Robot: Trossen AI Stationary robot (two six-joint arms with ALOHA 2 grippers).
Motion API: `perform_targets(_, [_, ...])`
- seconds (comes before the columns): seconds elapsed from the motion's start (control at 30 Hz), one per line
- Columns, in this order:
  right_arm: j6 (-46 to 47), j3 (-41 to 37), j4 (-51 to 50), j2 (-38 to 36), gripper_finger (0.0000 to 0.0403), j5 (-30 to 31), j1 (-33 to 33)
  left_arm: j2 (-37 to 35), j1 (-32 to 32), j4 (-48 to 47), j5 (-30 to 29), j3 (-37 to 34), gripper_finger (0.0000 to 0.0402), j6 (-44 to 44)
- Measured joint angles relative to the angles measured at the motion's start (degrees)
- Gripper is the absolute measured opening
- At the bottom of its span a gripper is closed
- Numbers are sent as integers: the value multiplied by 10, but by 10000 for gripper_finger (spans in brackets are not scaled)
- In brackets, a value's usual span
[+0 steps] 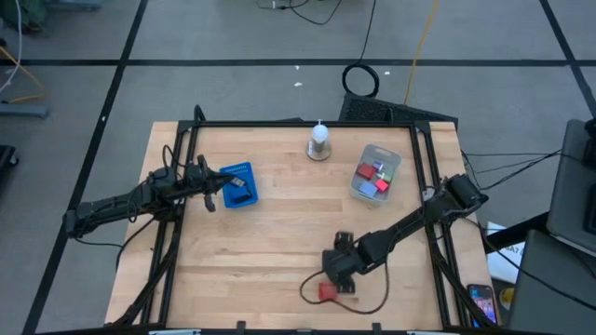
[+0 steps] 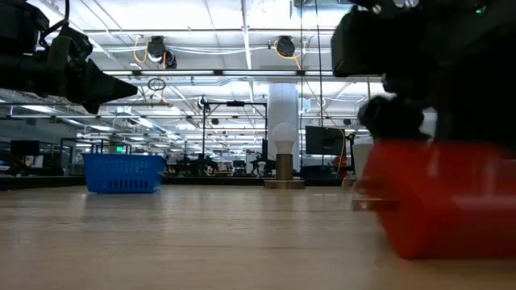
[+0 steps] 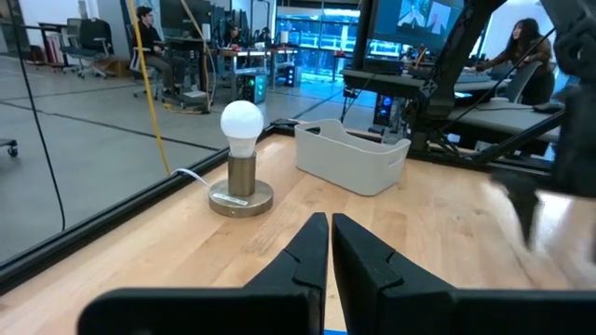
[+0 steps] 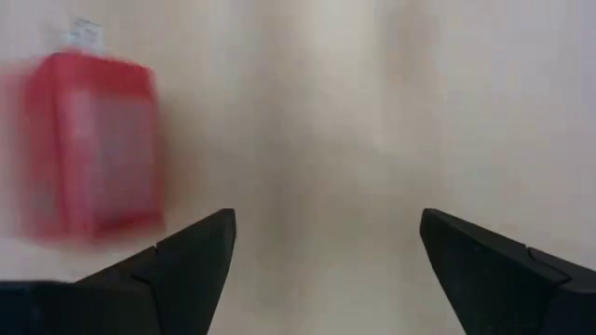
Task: Pick & Place Office items
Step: Put the red charger adapter into the gray bin
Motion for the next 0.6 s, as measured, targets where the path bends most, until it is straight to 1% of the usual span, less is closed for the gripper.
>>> perform_targets(0.03, [-4, 0, -24, -8, 336, 24, -3, 0, 0, 0, 0, 0, 19, 2])
perform_targets(0.1, [-10, -2, -60, -20, 335, 39, -14, 0, 0, 0, -3, 0, 19, 2])
perform_targets(0.2, [-8, -2, -64, -39, 335, 53, -23, 0, 0, -1, -8, 0, 19, 6])
perform_targets(0.3, [-27, -1, -61, -70, 335, 62, -18, 0, 0, -1, -9, 0, 19, 17])
perform_targets(0.4, [-54, -1, -32, -96, 335, 55, -9, 0, 0, -1, -9, 0, 19, 17])
perform_targets(0.47, [-92, 1, 9, -98, 335, 31, 0, 0, 0, -1, -9, 0, 19, 17])
perform_targets(0.53, [-112, 1, 34, -85, 335, 13, 13, 0, 0, -1, -9, 0, 19, 17])
perform_targets(0.6, [-106, 0, 64, -61, 333, -14, 19, 0, 0, -1, -9, 0, 19, 15])
